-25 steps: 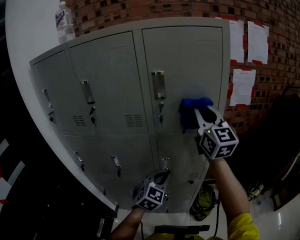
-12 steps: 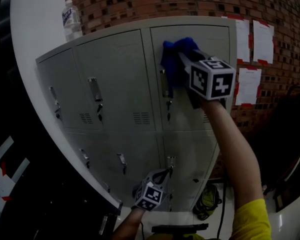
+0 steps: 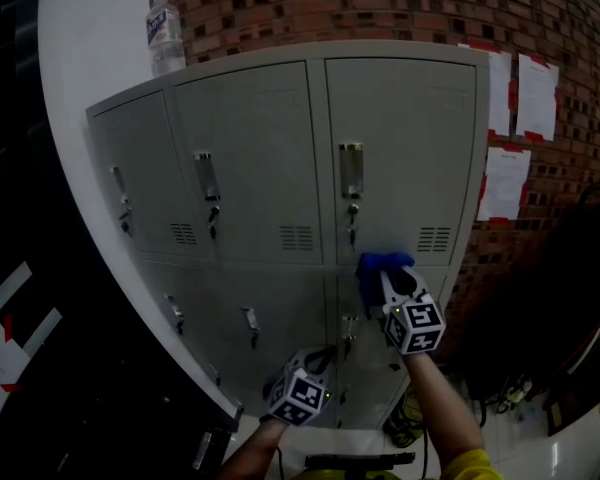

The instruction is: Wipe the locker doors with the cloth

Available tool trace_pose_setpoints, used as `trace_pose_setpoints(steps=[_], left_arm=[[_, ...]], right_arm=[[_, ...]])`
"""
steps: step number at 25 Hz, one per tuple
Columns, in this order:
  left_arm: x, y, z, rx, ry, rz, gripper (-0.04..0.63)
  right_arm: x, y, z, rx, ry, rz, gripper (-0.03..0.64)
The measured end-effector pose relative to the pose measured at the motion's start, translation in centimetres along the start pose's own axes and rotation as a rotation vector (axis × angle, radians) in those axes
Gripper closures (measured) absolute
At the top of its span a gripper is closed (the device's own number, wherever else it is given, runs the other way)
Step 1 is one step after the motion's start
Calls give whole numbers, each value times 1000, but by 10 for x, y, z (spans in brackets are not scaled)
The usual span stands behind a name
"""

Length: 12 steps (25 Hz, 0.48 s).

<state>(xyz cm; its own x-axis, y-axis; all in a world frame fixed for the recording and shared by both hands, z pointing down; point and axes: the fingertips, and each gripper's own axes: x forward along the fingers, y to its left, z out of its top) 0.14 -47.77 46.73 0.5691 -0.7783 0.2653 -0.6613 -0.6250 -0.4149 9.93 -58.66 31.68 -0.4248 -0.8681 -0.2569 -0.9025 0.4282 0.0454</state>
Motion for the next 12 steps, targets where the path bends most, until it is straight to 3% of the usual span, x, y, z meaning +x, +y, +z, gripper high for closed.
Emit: trace_pose_setpoints(steps=[4, 7, 9, 12], left_arm=[[-2, -4, 4, 15, -2, -18, 594], [-1, -7, 10, 27, -11, -25, 593], [-2, -7, 10, 23, -21, -21, 593], [-6, -2, 5, 7, -19, -6, 592]], right_arm=[[23, 33, 182, -91, -198, 87, 551], [70, 51, 311, -91, -245, 151, 551], [103, 54, 361, -97, -210, 142, 551], [130, 45, 370, -131, -140, 77, 549]])
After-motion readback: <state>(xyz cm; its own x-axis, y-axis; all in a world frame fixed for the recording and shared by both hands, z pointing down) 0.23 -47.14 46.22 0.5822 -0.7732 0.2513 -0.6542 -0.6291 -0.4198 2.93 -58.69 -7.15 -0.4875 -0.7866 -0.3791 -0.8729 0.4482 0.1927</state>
